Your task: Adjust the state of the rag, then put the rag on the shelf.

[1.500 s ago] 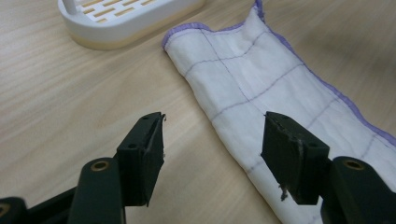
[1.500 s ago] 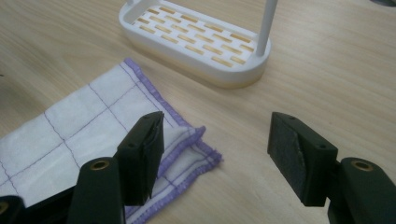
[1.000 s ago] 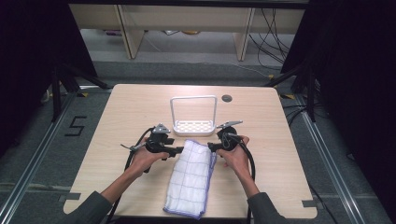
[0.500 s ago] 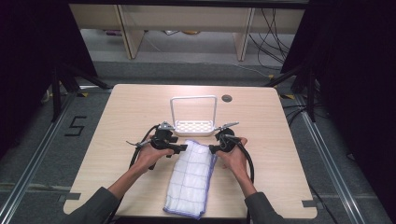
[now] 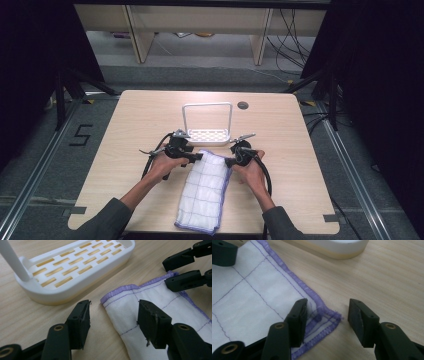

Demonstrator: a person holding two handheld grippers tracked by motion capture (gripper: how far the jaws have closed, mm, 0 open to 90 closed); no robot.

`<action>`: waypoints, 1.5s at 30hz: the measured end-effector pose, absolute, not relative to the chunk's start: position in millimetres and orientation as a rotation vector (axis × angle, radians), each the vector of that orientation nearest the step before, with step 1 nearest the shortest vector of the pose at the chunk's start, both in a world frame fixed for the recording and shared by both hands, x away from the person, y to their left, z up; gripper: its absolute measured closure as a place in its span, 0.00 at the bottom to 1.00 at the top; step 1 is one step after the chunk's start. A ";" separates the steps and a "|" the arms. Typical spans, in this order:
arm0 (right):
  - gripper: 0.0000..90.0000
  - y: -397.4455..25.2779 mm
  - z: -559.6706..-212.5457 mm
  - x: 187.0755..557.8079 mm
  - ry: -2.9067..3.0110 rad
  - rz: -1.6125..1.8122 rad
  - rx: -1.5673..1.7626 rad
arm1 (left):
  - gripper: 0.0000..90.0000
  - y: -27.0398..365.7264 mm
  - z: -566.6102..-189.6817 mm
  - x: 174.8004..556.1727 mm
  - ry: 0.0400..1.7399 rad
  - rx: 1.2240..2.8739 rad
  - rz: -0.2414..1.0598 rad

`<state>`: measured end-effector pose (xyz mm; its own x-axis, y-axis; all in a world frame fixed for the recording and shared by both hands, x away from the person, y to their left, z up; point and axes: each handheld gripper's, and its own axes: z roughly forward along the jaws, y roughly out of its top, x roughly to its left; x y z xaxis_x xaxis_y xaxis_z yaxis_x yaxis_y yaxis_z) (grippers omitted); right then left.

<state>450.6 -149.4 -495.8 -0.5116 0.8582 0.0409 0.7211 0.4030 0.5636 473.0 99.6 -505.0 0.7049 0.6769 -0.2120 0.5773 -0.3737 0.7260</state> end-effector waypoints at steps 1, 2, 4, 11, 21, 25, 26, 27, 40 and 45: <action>0.58 -147.8 -495.2 448.7 2.400 0.779 1.416 | 0.48 97.9 -505.8 472.7 0.944 2.090 0.156; 0.59 -148.2 -495.9 449.4 2.402 0.786 1.396 | 0.49 96.8 -506.5 472.9 0.924 2.107 0.158; 0.60 -147.2 -495.8 447.9 2.387 0.789 1.415 | 0.49 94.1 -507.9 472.7 0.920 2.116 0.168; 0.69 -146.5 -496.5 448.1 2.401 0.813 1.396 | 0.63 87.9 -511.1 472.2 0.877 2.143 0.166; 0.89 -146.7 -496.3 448.0 2.459 0.865 1.345 | 0.88 85.5 -510.2 470.8 0.786 2.186 0.169; 0.92 -145.3 -496.6 448.4 2.465 0.880 1.321 | 0.93 87.6 -507.9 469.5 0.781 2.182 0.168; 0.93 -145.1 -496.7 448.5 2.466 0.884 1.320 | 0.94 87.9 -507.6 469.3 0.778 2.180 0.166; 0.93 -144.8 -496.4 448.4 2.465 0.883 1.322 | 0.94 88.9 -506.7 469.1 0.774 2.183 0.167; 0.94 -138.1 -492.6 455.0 2.470 0.959 1.262 | 0.95 101.9 -497.4 462.7 0.807 2.126 0.173; 0.95 -134.7 -482.9 455.7 2.464 0.995 1.249 | 0.95 109.9 -489.0 459.2 0.800 2.095 0.176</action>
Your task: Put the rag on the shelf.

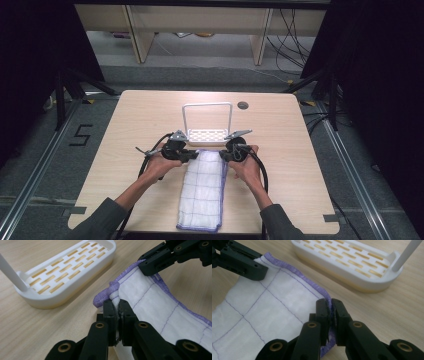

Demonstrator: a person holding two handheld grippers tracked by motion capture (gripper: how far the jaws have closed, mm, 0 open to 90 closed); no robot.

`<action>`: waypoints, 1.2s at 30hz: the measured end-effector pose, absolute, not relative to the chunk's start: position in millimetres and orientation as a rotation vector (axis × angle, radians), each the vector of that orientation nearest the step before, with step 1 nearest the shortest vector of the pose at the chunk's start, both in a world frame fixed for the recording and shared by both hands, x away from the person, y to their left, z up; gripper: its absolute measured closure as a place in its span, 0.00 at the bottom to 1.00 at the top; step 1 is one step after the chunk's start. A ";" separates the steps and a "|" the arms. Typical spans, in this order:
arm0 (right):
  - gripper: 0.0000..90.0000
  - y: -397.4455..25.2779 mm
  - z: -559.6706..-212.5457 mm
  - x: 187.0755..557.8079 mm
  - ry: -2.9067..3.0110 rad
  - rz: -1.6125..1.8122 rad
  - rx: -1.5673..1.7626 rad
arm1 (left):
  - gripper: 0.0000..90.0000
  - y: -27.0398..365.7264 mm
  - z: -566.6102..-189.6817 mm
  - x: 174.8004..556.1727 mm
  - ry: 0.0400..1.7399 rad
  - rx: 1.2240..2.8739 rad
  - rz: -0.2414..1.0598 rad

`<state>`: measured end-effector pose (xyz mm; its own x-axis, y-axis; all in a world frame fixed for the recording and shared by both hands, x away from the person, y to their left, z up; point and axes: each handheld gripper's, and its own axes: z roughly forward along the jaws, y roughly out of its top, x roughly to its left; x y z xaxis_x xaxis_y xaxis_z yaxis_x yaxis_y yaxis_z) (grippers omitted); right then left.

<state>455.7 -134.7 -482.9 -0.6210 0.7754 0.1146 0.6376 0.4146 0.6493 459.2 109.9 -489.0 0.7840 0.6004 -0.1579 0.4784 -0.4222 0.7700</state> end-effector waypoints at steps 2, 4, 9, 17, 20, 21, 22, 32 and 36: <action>0.95 -133.9 -481.0 455.4 2.458 1.013 1.222 | 0.95 111.7 -484.9 456.9 0.805 2.080 0.177; 0.95 -133.6 -478.4 454.5 2.448 1.028 1.199 | 0.95 112.9 -481.4 455.0 0.794 2.077 0.186; 0.95 -132.8 -464.9 447.9 2.446 1.062 1.178 | 0.95 113.2 -473.5 448.7 0.770 2.071 0.205; 0.95 -135.8 -445.6 435.3 2.425 1.110 1.121 | 0.95 116.0 -453.3 437.9 0.722 2.025 0.203; 0.95 -136.4 -442.4 431.6 2.411 1.123 1.113 | 0.95 114.5 -449.5 434.3 0.715 2.019 0.211; 0.95 -136.7 -440.7 430.6 2.421 1.116 1.116 | 0.95 114.4 -448.5 433.8 0.698 2.025 0.202; 0.95 -136.2 -439.2 429.7 2.418 1.130 1.128 | 0.95 113.4 -447.5 432.6 0.708 2.021 0.207; 0.95 -135.4 -417.8 420.3 2.392 1.181 1.072 | 0.95 115.2 -427.3 423.7 0.671 1.993 0.218; 0.95 -137.9 -407.1 416.2 2.372 1.194 1.040 | 0.95 113.7 -416.4 420.0 0.655 1.996 0.236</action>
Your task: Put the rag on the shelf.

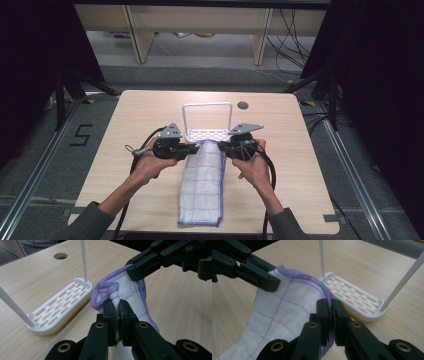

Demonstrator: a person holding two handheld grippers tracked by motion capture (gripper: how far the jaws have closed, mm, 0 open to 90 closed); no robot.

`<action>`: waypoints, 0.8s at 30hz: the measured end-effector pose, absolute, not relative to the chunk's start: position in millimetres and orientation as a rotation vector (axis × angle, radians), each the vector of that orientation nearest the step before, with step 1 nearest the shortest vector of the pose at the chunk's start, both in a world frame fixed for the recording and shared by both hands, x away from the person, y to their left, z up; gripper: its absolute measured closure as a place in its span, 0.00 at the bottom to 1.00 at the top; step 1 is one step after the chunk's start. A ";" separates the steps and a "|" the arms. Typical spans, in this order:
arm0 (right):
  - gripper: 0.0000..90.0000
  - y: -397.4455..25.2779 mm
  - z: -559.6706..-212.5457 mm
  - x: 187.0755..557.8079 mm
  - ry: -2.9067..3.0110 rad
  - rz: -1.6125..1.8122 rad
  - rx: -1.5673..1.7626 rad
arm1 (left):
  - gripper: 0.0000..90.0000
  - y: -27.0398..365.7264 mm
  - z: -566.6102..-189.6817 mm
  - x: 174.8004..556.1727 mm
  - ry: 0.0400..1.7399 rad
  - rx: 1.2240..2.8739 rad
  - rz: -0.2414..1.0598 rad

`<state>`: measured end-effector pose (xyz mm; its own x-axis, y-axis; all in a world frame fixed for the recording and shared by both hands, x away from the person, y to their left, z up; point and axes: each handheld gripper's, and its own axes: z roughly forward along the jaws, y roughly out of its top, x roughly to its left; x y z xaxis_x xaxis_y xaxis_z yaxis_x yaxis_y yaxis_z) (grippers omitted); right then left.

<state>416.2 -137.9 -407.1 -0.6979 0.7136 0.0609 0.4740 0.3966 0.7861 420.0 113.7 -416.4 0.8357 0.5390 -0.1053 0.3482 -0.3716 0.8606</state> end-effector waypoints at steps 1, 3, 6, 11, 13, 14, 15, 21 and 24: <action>0.95 -138.3 -405.6 415.9 2.373 1.198 1.028 | 0.95 113.9 -414.2 420.4 0.638 1.997 0.245; 0.95 -138.4 -401.5 414.0 2.366 1.209 1.028 | 0.95 114.1 -409.4 419.6 0.641 1.991 0.252; 0.95 -138.7 -396.3 411.8 2.354 1.226 1.007 | 0.95 114.4 -402.5 418.2 0.632 1.998 0.267; 0.96 -139.5 -383.8 408.1 2.333 1.253 0.994 | 0.95 114.7 -387.5 417.0 0.616 1.984 0.287; 0.96 -139.8 -377.3 407.4 2.319 1.259 0.980 | 0.95 114.1 -380.9 416.4 0.616 1.974 0.295; 0.96 -139.6 -373.7 407.3 2.318 1.270 0.972 | 0.95 114.1 -377.2 416.1 0.613 1.969 0.298; 0.96 -140.7 -369.5 407.8 2.308 1.271 0.959 | 0.95 114.2 -373.6 416.0 0.605 1.961 0.303; 0.96 -141.3 -341.0 409.1 2.261 1.297 0.927 | 0.95 114.3 -349.9 415.5 0.590 1.914 0.337; 0.96 -140.6 -326.9 412.5 2.237 1.300 0.912 | 0.95 114.7 -339.1 418.4 0.598 1.893 0.361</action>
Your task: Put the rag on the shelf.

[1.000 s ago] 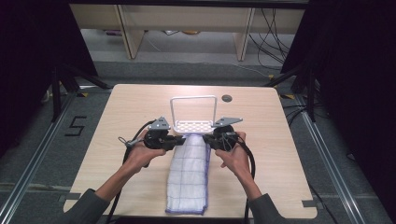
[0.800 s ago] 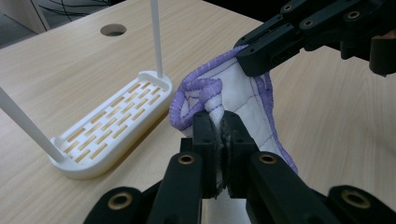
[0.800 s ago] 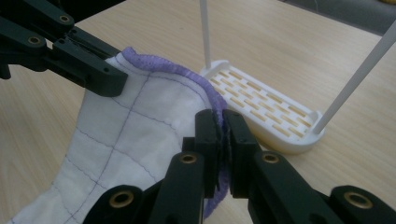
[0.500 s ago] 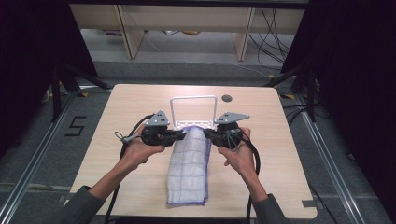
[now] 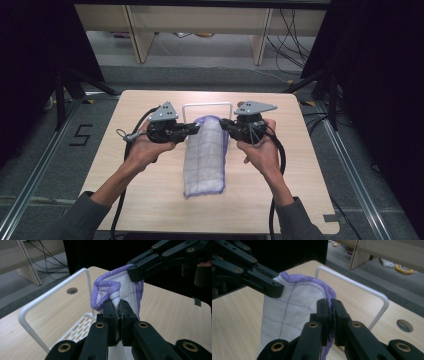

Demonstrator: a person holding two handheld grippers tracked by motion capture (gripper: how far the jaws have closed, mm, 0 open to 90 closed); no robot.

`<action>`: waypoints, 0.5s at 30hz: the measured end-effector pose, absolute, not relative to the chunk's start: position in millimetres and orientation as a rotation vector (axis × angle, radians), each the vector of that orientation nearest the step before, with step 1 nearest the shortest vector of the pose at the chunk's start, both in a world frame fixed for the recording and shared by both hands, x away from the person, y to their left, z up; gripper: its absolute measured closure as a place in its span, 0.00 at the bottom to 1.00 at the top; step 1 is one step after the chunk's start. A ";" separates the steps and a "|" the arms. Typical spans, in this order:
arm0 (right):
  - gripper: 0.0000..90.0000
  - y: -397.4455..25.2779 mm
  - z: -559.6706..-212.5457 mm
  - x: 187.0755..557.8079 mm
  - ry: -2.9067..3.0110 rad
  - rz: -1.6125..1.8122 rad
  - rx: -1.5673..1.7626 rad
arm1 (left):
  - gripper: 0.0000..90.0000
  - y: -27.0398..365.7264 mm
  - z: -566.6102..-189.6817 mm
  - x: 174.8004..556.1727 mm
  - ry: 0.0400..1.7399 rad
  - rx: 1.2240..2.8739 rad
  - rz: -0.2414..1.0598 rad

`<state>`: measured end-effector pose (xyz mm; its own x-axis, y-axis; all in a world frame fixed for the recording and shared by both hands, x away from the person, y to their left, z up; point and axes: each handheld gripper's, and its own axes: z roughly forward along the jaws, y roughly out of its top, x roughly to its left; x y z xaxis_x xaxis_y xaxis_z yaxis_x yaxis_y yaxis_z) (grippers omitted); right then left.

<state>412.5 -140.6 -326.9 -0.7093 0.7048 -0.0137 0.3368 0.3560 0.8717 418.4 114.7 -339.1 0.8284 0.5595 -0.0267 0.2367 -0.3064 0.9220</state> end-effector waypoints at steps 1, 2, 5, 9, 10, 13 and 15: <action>0.96 -140.0 -321.3 414.4 2.223 1.300 0.902 | 0.95 115.2 -336.3 419.6 0.602 1.890 0.366; 0.96 -140.1 -316.4 415.6 2.234 1.300 0.912 | 0.95 115.8 -333.5 421.0 0.605 1.885 0.371; 0.96 -138.8 -303.8 422.5 2.206 1.318 0.899 | 0.95 117.8 -325.8 426.3 0.620 1.868 0.380; 0.96 -137.3 -292.2 430.1 2.201 1.316 0.913 | 0.95 118.8 -318.7 434.8 0.640 1.868 0.391; 0.96 -136.1 -290.5 432.0 2.193 1.316 0.921 | 0.95 119.1 -317.0 436.9 0.644 1.869 0.388; 0.96 -135.0 -285.2 438.4 2.193 1.306 0.930 | 0.95 119.4 -311.3 442.0 0.653 1.874 0.396; 0.96 -134.8 -283.6 442.2 2.191 1.312 0.935 | 0.95 119.8 -308.0 445.5 0.663 1.873 0.396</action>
<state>442.2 -134.8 -283.6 -0.6860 0.7275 -0.0125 0.3321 0.3284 0.8842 445.5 119.8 -308.0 0.7907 0.6113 -0.0340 0.2603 -0.2855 0.9224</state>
